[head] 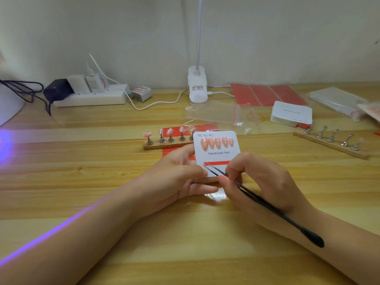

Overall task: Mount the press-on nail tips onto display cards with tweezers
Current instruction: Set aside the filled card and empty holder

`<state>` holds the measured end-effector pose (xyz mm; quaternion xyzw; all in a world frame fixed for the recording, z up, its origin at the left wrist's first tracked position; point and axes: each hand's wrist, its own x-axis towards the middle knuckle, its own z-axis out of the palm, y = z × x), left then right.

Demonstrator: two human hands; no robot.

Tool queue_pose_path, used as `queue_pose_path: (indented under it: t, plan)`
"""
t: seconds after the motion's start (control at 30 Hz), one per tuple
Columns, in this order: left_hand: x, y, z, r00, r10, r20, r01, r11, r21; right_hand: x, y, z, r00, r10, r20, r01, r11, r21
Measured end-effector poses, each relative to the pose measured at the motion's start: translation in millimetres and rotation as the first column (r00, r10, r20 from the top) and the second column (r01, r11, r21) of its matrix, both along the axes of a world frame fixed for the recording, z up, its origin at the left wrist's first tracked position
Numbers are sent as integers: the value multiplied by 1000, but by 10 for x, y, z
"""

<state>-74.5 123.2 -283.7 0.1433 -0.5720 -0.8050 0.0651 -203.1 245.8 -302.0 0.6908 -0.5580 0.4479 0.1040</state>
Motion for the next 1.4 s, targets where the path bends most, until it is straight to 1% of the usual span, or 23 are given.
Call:
queue_pose_path:
  t: [0.3, 0.47, 0.7, 0.83, 0.9, 1.0, 1.07, 1.17, 1.27, 1.4]
  plan:
    - [-2, 0, -4, 1000, 6, 3, -6, 1000, 3, -14, -19, -4, 999, -18, -40, 18, 1000, 13]
    - [-3, 0, -2, 1000, 0, 6, 0, 1000, 12, -27, -19, -20, 997, -30, -64, 30, 1000, -7]
    - [-3, -20, -8, 1000, 3, 3, -3, 997, 74, -60, -14, -28, 999, -48, -1, 48, 999, -22]
    - [6, -25, -4, 1000, 4, 2, -4, 995, 99, -89, 29, 22, 991, -99, 91, 100, 995, -4]
    - [10, -34, 0, 1000, 1, 4, -1, 994, 111, -113, 52, 54, 970, -145, 195, 143, 989, 26]
    - [17, -45, 8, 1000, 0, 0, 0, 991, 136, -174, 68, 106, 888, -238, 392, 226, 971, 78]
    - [21, -42, 6, 1000, 13, -9, -12, 992, 129, -259, 70, 141, 832, -270, 484, 247, 962, 112]
    - [32, -24, -5, 1000, 25, -16, -24, 996, 83, -419, 61, 183, 770, -337, 542, 303, 940, 155]
    - [39, -6, 10, 1000, 13, 3, -13, 998, 63, -551, 60, 214, 702, -360, 615, 340, 928, 155]
    - [45, -4, 67, 997, -3, 77, -2, 998, 55, -666, 75, 229, 668, -405, 625, 377, 908, 186]
